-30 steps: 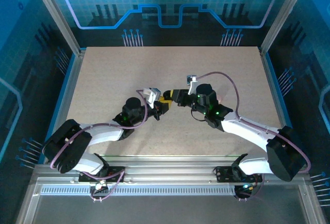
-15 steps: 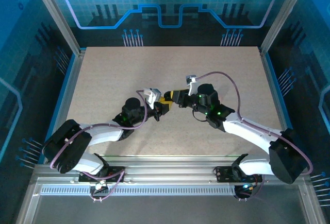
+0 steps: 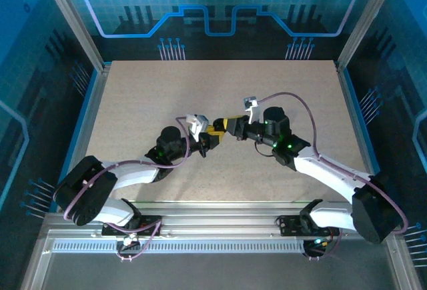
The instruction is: Insert the wireless bluetooth earbuds into the charging case
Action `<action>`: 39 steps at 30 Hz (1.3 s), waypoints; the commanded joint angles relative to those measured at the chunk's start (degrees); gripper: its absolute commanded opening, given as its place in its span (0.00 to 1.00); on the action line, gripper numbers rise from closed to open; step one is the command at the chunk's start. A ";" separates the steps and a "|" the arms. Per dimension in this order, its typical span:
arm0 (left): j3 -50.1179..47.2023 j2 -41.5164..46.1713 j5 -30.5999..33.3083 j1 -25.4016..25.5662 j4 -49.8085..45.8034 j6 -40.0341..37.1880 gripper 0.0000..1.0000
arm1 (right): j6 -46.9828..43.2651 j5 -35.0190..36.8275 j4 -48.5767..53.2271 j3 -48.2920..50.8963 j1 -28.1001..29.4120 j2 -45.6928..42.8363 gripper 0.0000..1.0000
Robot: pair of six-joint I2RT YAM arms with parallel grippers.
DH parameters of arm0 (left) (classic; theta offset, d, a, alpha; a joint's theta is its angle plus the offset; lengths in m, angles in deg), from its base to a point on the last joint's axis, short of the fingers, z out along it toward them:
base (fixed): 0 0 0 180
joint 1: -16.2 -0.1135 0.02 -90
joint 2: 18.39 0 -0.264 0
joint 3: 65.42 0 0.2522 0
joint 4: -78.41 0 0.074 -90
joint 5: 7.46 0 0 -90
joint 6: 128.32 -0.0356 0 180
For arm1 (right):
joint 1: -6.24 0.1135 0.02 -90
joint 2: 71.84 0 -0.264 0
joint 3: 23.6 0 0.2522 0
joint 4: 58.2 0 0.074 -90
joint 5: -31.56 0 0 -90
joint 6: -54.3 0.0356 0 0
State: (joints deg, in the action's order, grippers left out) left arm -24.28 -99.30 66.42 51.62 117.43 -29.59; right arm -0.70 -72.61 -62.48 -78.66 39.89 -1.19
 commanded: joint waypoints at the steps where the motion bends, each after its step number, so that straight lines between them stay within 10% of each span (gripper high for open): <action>1: 0.41 2.55 -2.07 0.26 2.05 -2.26 0.14 | -1.75 -5.01 1.68 0.28 -0.96 -0.77 0.21; 39: 1.80 7.43 -1.49 0.40 -10.32 -18.61 0.15 | -6.26 -16.52 6.61 -3.31 -3.68 -1.26 0.21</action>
State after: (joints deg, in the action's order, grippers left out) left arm -24.15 -93.57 65.53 51.62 106.87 -46.44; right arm -5.60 -87.63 -57.21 -80.13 36.81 -1.49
